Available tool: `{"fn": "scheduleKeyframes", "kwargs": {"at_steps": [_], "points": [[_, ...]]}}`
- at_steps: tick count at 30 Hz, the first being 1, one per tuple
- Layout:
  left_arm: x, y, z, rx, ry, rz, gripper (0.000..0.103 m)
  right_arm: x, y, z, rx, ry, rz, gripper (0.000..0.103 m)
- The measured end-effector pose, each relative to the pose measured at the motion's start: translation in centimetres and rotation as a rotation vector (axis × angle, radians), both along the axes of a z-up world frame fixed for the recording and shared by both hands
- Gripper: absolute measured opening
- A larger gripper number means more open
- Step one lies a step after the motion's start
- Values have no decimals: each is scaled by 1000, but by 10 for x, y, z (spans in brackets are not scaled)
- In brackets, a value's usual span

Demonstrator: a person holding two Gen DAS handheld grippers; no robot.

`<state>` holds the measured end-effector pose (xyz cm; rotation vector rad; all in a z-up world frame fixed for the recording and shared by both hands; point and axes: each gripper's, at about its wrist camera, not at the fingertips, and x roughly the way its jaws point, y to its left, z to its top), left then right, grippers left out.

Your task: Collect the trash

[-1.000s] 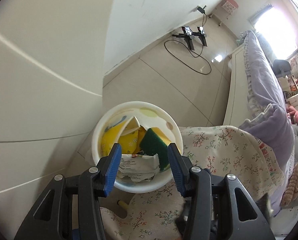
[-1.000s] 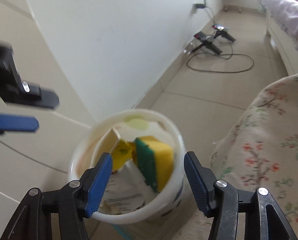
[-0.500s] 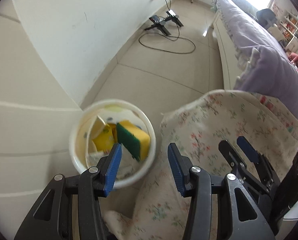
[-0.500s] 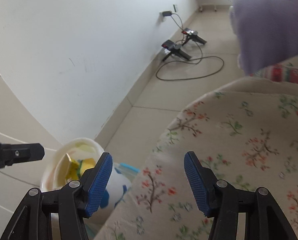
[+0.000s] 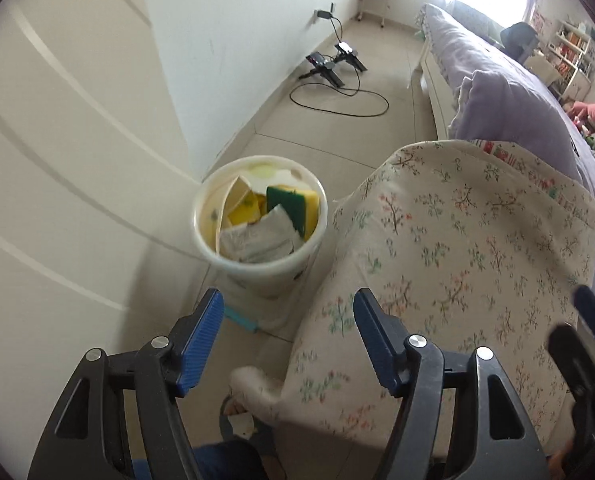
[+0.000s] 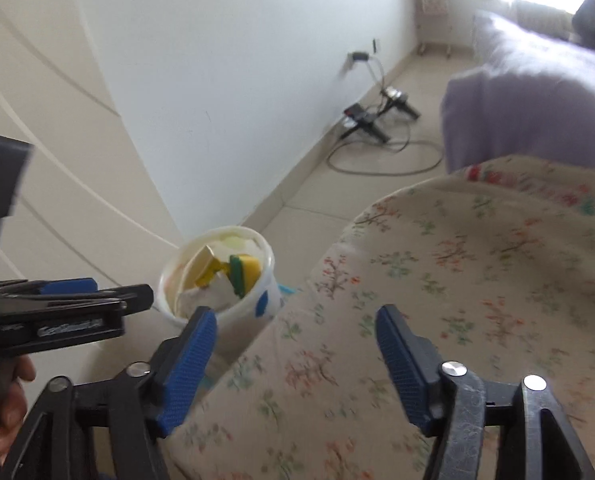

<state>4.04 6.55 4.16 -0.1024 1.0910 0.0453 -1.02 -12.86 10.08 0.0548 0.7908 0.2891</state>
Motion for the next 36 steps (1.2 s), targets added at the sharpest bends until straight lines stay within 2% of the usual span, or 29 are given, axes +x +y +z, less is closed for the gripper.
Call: {"fn": "scheduleKeyframes", "kwargs": {"at_steps": [4, 9, 12, 18, 24, 36], "points": [[-49, -13, 19, 28, -64, -78, 70, -57, -6, 13, -17, -8, -23, 81], [-104, -19, 52, 58, -147, -72, 71, -115, -22, 22, -47, -36, -93, 82], [-131, -26, 73, 95, -191, -65, 75, -139, -34, 36, -42, -72, -128, 88], [-165, -42, 110, 117, -273, -69, 86, -158, -47, 63, -24, -120, -177, 93], [-186, -50, 131, 145, -343, -64, 89, -169, -47, 77, -30, -150, -171, 96], [-183, -52, 125, 145, -322, -82, 89, -168, -44, 73, -43, -140, -178, 98]]}}
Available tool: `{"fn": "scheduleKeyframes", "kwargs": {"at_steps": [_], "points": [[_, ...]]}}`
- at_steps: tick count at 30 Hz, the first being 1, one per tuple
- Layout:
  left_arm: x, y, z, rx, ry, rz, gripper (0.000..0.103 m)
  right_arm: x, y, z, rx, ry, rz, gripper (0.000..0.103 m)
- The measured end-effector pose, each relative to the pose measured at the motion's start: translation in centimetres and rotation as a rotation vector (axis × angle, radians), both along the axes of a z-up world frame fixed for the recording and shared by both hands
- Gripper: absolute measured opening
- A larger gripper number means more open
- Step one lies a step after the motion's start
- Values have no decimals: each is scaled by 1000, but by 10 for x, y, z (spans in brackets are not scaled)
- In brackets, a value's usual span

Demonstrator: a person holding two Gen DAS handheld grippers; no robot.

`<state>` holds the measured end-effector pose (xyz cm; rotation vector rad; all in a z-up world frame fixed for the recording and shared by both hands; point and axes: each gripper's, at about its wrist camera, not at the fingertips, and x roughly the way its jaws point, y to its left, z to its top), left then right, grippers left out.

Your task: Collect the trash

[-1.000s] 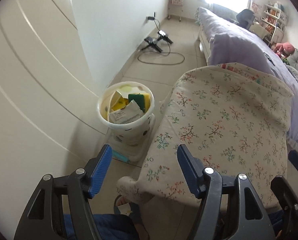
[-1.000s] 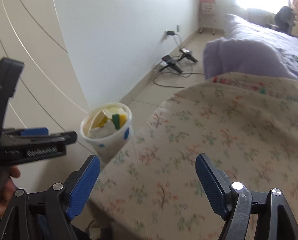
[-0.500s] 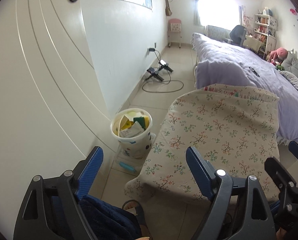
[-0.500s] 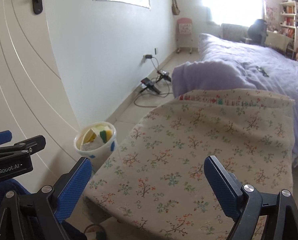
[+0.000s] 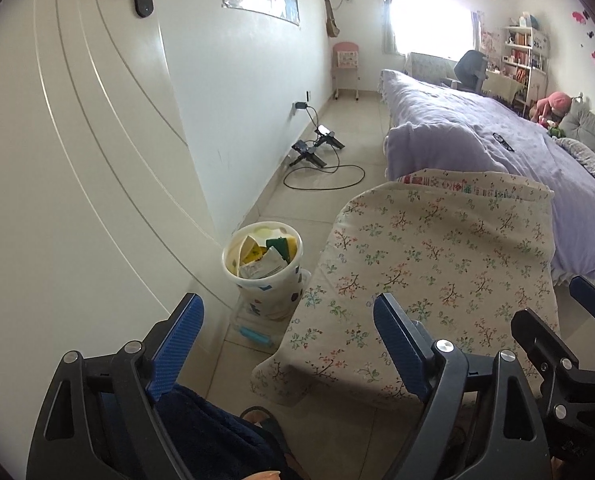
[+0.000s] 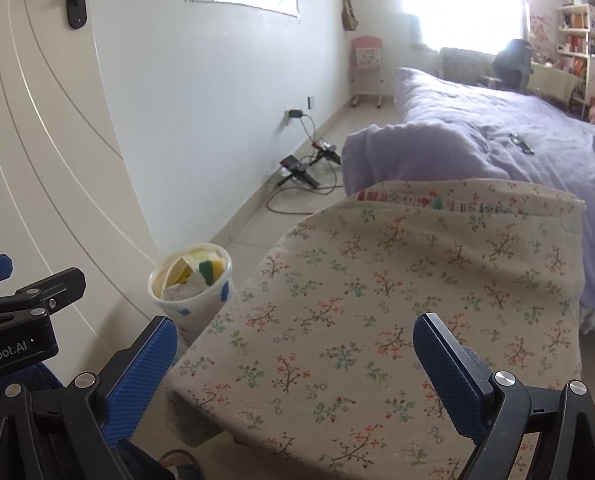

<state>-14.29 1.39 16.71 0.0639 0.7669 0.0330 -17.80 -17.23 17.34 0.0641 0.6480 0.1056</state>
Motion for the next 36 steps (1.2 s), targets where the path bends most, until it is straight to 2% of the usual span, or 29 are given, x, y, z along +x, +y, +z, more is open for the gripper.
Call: {"fn": "scheduleKeyframes", "kwargs": {"at_steps": [17, 36], "points": [[16, 6, -20, -5, 45, 15, 89, 11, 5, -10, 13, 28, 5, 98], [20, 3, -26, 0, 61, 7, 89, 13, 4, -17, 31, 44, 4, 98]]}}
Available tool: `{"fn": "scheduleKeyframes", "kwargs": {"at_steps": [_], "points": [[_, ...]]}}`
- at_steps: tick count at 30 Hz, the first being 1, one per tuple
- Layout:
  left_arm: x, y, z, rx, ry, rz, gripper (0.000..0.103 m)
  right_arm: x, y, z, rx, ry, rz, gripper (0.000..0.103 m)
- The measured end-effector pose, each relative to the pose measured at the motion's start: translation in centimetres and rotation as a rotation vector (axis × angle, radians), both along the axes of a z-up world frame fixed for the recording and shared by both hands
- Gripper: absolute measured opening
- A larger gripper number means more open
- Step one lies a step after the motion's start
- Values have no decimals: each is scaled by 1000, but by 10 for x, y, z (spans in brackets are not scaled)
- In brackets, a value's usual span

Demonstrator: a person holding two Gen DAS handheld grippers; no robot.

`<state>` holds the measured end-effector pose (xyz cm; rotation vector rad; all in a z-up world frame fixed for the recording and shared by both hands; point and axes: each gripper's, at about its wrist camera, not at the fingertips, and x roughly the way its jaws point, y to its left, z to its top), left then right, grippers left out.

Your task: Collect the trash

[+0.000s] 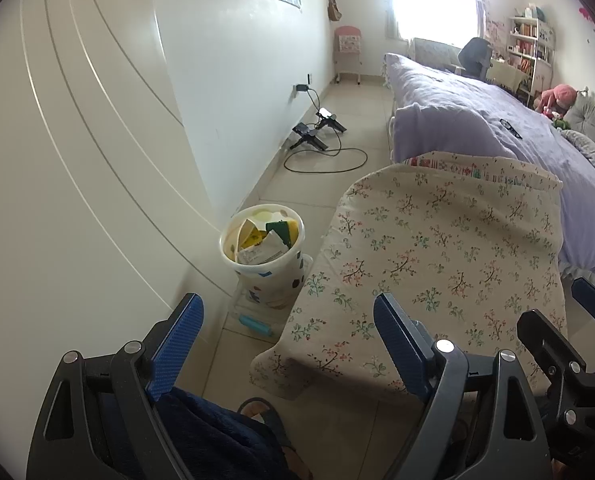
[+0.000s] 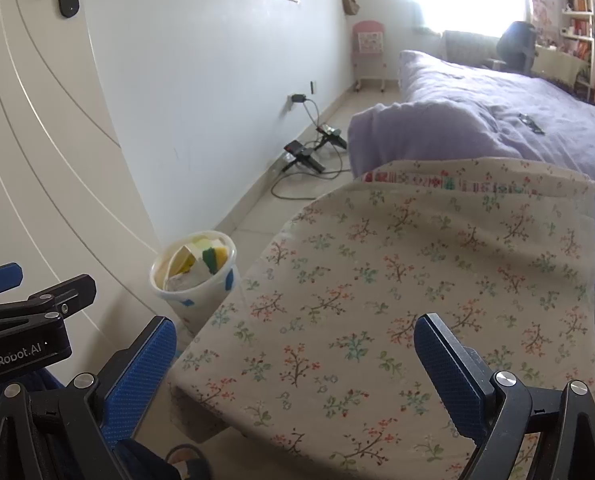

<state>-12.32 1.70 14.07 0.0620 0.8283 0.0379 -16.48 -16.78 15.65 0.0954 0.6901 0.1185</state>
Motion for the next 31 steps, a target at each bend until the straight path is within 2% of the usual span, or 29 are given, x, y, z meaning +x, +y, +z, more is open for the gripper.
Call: {"fn": "scheduleKeyframes", "kwargs": {"at_steps": [31], "points": [[4, 2, -4, 1, 19, -2, 89, 5, 4, -4, 6, 7, 5, 98]]}}
